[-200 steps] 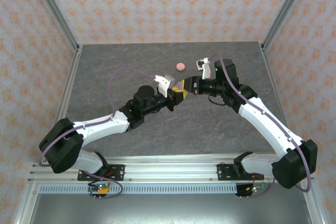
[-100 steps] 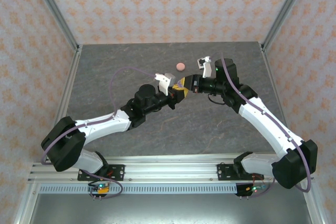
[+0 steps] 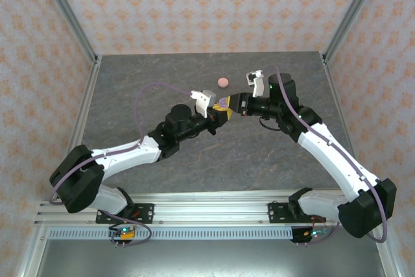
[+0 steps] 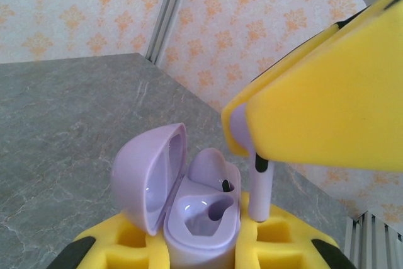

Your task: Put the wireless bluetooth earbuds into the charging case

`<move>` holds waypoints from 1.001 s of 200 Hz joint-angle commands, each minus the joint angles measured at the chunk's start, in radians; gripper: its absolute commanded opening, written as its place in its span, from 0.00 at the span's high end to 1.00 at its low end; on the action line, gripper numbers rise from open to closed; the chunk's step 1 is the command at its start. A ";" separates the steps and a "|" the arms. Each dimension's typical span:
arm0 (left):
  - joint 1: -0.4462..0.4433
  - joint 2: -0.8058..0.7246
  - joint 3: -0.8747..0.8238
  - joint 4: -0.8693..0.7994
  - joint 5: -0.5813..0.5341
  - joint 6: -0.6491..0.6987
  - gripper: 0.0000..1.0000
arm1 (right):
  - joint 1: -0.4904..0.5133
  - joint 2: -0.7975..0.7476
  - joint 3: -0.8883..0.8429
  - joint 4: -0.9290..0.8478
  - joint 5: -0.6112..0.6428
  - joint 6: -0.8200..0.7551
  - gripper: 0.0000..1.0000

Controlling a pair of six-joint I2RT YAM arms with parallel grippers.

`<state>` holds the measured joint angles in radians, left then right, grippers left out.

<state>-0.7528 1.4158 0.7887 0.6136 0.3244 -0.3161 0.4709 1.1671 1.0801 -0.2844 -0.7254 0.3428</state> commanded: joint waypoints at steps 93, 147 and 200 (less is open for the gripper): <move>-0.009 -0.033 0.040 0.037 0.062 0.033 0.98 | 0.009 -0.002 -0.004 -0.015 -0.005 -0.011 0.79; -0.020 -0.024 0.055 0.002 0.055 0.049 0.97 | 0.009 -0.006 -0.003 0.016 -0.009 0.012 0.82; -0.020 -0.021 0.062 0.004 0.063 0.042 0.97 | 0.009 -0.013 -0.012 0.024 0.008 0.013 0.82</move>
<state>-0.7605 1.4124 0.8055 0.5873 0.3622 -0.2871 0.4709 1.1656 1.0798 -0.2897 -0.7292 0.3481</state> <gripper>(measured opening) 0.183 0.183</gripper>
